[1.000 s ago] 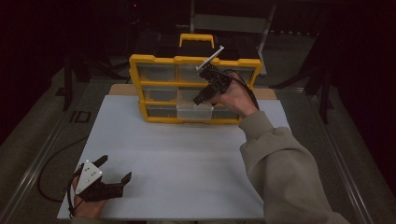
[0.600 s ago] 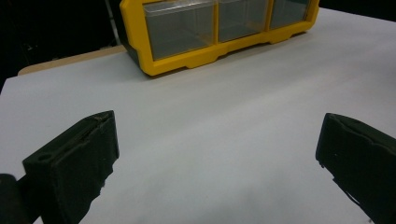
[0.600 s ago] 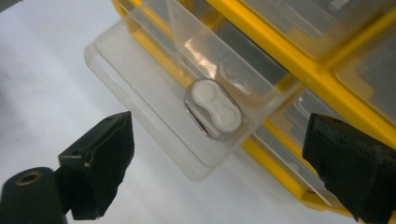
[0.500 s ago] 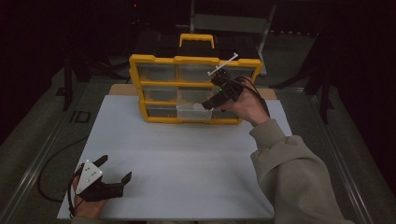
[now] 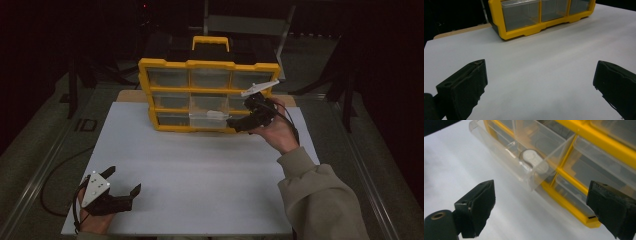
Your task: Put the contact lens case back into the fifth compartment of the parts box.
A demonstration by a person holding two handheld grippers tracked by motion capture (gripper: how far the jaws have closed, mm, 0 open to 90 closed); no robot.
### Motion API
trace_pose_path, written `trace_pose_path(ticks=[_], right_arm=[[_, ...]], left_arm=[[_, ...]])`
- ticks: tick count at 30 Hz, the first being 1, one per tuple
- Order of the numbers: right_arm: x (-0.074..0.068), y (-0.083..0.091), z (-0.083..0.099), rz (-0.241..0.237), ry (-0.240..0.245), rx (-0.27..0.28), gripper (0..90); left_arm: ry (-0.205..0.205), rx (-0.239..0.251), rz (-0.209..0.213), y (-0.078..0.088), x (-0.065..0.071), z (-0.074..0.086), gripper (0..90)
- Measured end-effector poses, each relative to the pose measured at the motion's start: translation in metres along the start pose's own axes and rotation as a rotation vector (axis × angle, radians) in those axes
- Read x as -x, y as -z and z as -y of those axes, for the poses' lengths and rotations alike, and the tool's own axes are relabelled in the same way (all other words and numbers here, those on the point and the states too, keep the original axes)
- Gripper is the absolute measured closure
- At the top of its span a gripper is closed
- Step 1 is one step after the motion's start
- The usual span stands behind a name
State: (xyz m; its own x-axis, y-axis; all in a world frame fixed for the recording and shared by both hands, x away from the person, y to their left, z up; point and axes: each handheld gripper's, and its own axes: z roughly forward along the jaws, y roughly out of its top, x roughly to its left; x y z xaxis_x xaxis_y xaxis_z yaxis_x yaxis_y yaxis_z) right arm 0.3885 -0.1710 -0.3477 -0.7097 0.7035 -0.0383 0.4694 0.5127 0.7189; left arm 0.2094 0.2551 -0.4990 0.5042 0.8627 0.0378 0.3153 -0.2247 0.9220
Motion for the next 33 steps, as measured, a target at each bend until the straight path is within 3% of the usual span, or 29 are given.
trace_pose_path(ticks=[3,11,17,21,25,27,29,31,33], right_arm=[[0.0,0.002,0.017,0.013,0.017,0.028,8.9],[-0.003,0.012,0.063,0.031,0.004,0.142,8.9],[-0.009,0.018,0.1,0.009,-0.022,0.216,8.8],[-0.014,0.026,0.127,-0.016,-0.078,0.265,8.4],[-0.018,0.028,0.139,-0.007,-0.085,0.288,8.4],[-0.025,0.032,0.159,0.026,-0.079,0.322,8.4],[-0.027,0.033,0.165,0.019,-0.087,0.337,8.4],[-0.031,0.033,0.185,0.004,-0.136,0.393,8.5],[-0.033,0.032,0.191,0.021,-0.133,0.402,8.5]], left_arm=[[0.002,0.003,-0.002,-0.001,-0.001,-0.001,0.1],[0.016,0.015,-0.009,-0.002,-0.005,-0.005,0.1],[0.029,0.026,-0.01,-0.004,-0.006,-0.007,0.1],[0.044,0.042,-0.007,-0.004,-0.008,-0.008,0.1],[0.056,0.05,-0.005,-0.004,-0.009,-0.009,0.1],[0.056,0.053,-0.004,-0.005,-0.009,-0.009,0.1],[0.058,0.058,-0.002,-0.005,-0.009,-0.009,0.1],[0.058,0.07,0.003,-0.004,-0.008,-0.009,0.1],[0.057,0.072,0.003,-0.004,-0.008,-0.009,0.1]])
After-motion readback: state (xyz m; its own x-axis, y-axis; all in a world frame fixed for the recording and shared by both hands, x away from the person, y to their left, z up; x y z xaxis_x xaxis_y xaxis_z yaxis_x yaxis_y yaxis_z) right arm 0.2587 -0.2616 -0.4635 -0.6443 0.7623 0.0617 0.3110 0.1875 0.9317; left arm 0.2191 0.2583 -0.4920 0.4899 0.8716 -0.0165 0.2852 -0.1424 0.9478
